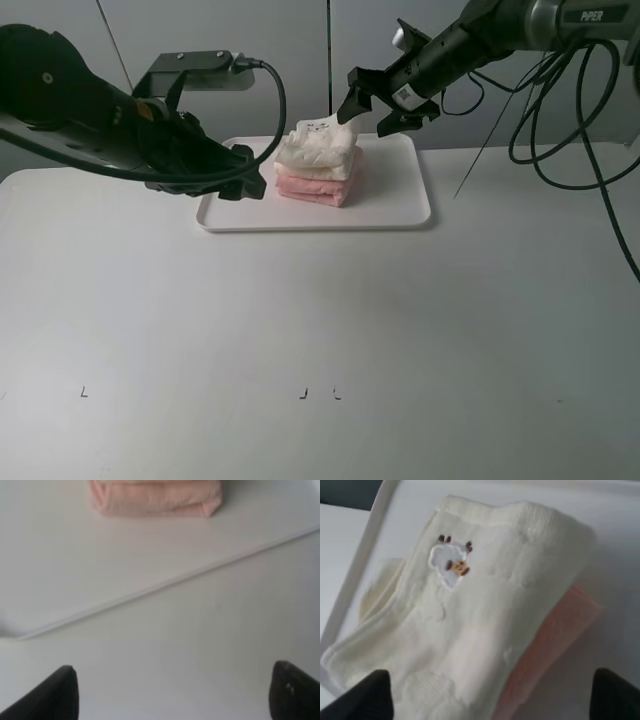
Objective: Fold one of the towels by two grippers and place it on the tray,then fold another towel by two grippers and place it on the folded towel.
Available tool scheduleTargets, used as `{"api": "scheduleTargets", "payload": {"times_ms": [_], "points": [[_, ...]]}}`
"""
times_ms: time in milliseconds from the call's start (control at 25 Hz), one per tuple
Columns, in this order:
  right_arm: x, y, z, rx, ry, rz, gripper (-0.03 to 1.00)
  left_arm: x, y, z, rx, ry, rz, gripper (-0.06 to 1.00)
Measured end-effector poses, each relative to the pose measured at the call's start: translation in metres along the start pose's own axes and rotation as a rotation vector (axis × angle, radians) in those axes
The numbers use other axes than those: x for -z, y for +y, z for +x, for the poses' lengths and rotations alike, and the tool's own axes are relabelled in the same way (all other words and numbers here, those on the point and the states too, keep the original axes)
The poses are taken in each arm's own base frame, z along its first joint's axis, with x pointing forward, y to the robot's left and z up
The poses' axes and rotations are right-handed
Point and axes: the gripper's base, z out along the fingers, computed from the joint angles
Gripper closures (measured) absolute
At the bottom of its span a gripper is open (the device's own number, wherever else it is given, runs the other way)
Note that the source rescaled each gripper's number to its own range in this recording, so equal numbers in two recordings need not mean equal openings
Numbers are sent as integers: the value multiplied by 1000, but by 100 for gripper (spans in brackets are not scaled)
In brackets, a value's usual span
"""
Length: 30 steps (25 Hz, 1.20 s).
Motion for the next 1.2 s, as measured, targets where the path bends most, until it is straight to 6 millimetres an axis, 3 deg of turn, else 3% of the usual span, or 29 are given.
{"api": "scheduleTargets", "payload": {"times_ms": [160,400,600,840,1200], "points": [[25,5,2,82,85,96,-2,1,-1,-1,-16,12,2,-4],[55,14,8,113,151,160,-3,6,-1,2,-19,63,3,-4],[89,22,33,140,100,237,-3,35,-1,5,-24,21,10,-4],[140,32,102,194,121,327,-3,80,9,21,-19,0,-8,-5],[234,67,202,252,-55,372,-3,137,9,38,-33,-23,-18,-6]]}}
